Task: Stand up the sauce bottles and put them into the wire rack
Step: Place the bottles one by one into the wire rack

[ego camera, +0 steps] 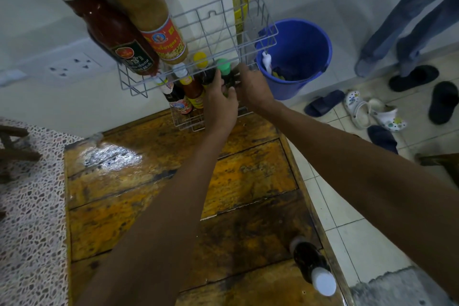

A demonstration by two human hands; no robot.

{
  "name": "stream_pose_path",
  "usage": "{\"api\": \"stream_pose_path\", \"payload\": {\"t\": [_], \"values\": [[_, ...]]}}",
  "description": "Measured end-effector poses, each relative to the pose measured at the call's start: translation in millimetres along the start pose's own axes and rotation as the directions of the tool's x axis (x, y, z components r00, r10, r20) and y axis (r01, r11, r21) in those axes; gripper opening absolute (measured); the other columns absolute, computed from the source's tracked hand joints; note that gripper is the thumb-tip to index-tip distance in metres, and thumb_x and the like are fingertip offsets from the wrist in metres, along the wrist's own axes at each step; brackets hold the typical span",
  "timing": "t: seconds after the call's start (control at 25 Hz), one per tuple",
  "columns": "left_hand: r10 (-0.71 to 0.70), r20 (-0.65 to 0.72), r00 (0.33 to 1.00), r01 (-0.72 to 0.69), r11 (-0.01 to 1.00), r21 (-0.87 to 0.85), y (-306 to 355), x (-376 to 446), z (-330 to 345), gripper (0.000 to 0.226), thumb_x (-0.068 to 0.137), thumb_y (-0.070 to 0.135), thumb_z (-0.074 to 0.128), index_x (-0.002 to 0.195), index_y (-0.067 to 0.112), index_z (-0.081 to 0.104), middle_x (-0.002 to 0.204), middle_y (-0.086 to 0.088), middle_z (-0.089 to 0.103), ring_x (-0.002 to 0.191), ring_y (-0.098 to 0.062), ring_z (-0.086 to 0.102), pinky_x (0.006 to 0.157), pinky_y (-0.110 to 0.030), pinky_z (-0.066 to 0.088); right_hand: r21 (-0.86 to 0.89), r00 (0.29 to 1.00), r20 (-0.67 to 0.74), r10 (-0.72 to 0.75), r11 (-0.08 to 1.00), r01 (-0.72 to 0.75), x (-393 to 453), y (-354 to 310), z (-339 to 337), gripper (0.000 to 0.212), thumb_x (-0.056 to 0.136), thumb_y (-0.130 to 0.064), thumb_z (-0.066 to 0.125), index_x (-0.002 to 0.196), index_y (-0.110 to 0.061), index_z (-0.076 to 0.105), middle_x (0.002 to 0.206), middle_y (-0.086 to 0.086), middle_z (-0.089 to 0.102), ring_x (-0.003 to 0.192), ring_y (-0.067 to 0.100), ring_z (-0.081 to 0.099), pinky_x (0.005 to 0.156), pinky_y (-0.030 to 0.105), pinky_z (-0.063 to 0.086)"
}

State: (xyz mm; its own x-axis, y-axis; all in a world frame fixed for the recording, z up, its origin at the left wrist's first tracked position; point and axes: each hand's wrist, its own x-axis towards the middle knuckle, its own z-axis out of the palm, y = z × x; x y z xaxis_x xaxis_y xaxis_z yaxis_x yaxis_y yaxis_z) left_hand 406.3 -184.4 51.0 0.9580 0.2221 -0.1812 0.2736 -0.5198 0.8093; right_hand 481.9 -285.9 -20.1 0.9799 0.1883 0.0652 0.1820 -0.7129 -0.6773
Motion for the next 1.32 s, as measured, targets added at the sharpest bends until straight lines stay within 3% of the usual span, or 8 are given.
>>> {"api": "stream_pose_path", "payload": {"t": [0.32,0.68,0.84,0.96,1.12,1.32], "values": [[0.018,-0.006,1.000,-0.017,0.999,0.050,-1,-3,2,0.067,0.108,0.022,0.053,0.165,0.018,0.021,0.160,-0.007,0.045,0.140,-0.020,0.052,0.106,-0.044,0.053,0.033,0.999,-0.029,-0.039,0.999,0.040,-4,3,5,0.031,0.089,-0.026,0.059,0.118,-0.023,0.048,0.094,0.010,0.072,0.080,0.032,0.069,0.063,0.049,0.058],[0.015,0.104,0.994,-0.020,0.999,0.043,-8,-15,0,0.074,0.106,0.022,0.056,0.166,0.024,0.014,0.169,-0.001,0.033,0.148,-0.021,0.044,0.114,-0.049,0.047,0.010,0.999,-0.020,-0.043,0.999,0.043,-8,0,0,0.031,0.089,-0.016,0.065,0.116,-0.016,0.049,0.090,0.011,0.070,0.077,0.032,0.067,0.062,0.047,0.056],[-0.015,0.135,0.991,0.013,1.000,0.020,-5,-16,-3,0.076,0.106,0.022,0.057,0.166,0.030,0.011,0.168,0.000,0.033,0.145,-0.020,0.047,0.109,-0.050,0.051,0.047,0.998,-0.005,-0.062,0.997,0.063,-16,-3,-12,0.031,0.089,-0.004,0.063,0.118,-0.003,0.056,0.095,0.019,0.071,0.084,0.038,0.068,0.061,0.032,0.039],[-0.028,0.156,0.987,0.028,1.000,0.002,-6,-15,-5,0.077,0.106,0.022,0.057,0.166,0.031,0.010,0.167,0.000,0.035,0.143,-0.019,0.049,0.109,-0.050,0.052,0.052,0.999,0.003,-0.051,0.997,0.051,-20,-4,-15,0.037,0.089,0.001,0.059,0.125,-0.001,0.055,0.098,0.022,0.071,0.087,0.039,0.067,0.064,0.030,0.037],[-0.033,0.159,0.987,0.030,0.999,0.022,-7,-12,-5,0.078,0.105,0.023,0.058,0.166,0.032,0.010,0.166,0.000,0.037,0.142,-0.018,0.050,0.106,-0.051,0.054,0.060,0.999,0.040,-0.015,0.998,0.012,-16,-1,-13,0.043,0.087,-0.001,0.060,0.129,-0.008,0.054,0.104,0.019,0.073,0.092,0.039,0.070,0.070,0.045,0.056],[-0.026,0.184,0.982,0.022,0.999,0.028,-7,-31,-13,0.068,0.106,0.022,0.057,0.165,0.024,0.022,0.166,-0.003,0.036,0.143,-0.019,0.049,0.110,-0.048,0.050,-0.007,0.993,0.112,-0.023,1.000,0.024,-23,-7,-26,0.053,0.088,-0.005,0.065,0.138,-0.010,0.048,0.111,0.021,0.071,0.099,0.041,0.069,0.077,0.053,0.058]]}}
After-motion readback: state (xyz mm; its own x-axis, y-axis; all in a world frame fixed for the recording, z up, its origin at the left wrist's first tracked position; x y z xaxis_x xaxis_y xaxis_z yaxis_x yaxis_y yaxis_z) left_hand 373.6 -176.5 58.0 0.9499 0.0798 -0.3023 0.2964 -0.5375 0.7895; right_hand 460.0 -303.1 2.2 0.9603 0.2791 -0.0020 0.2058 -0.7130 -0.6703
